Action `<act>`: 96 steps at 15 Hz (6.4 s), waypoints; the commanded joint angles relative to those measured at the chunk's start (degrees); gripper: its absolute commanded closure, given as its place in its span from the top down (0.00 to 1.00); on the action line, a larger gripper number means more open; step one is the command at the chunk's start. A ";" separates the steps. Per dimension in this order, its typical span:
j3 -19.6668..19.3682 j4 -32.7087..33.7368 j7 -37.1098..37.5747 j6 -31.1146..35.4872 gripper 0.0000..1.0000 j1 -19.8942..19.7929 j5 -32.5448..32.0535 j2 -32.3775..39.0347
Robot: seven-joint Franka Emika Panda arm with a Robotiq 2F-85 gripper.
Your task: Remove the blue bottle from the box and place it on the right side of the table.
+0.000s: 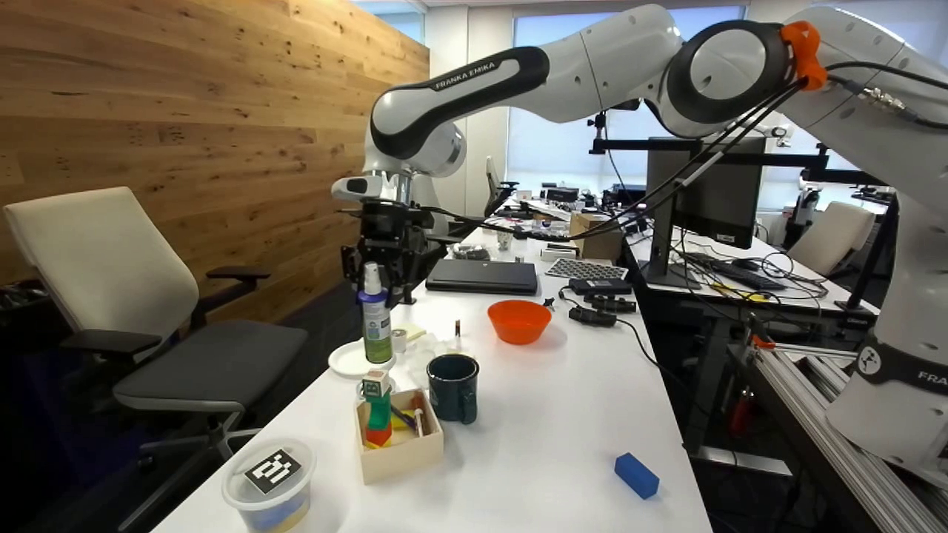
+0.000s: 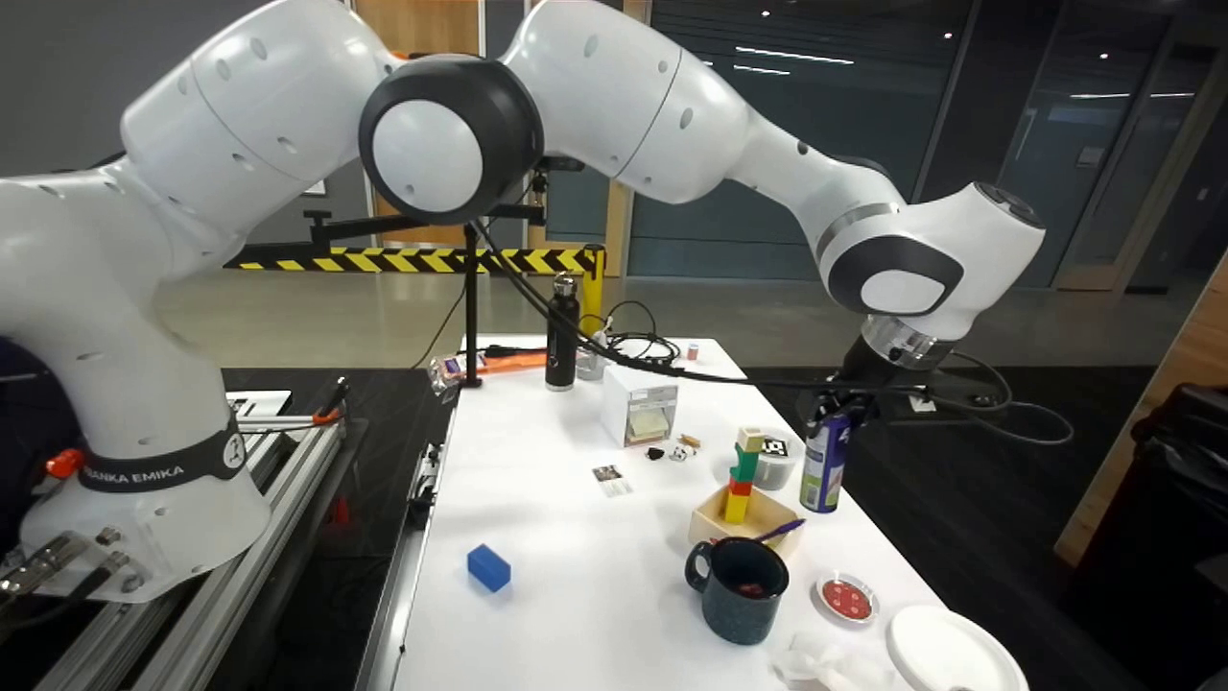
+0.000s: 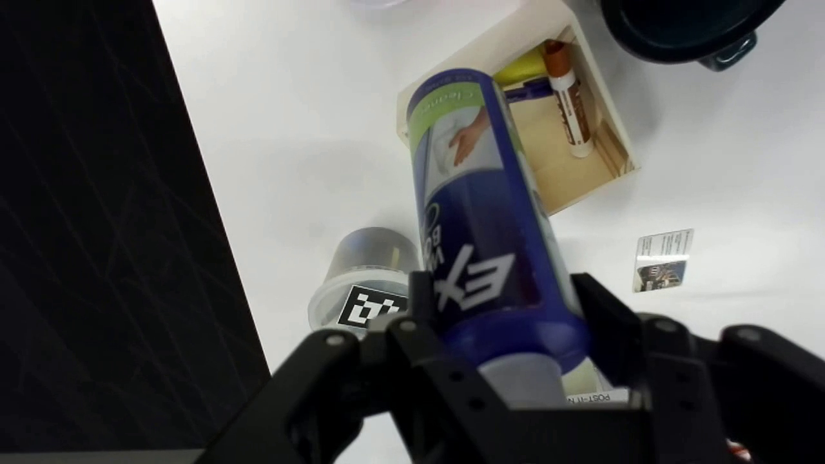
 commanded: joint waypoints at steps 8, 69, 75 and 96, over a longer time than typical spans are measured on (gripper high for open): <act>1.51 -1.56 0.78 4.66 0.31 -5.97 7.90 0.79; -2.79 -43.96 5.91 26.40 0.31 -16.13 22.69 -13.91; -0.69 -45.59 4.49 31.45 0.31 -17.12 25.11 -13.47; -2.69 -42.51 6.29 21.93 1.00 -6.22 19.88 -29.37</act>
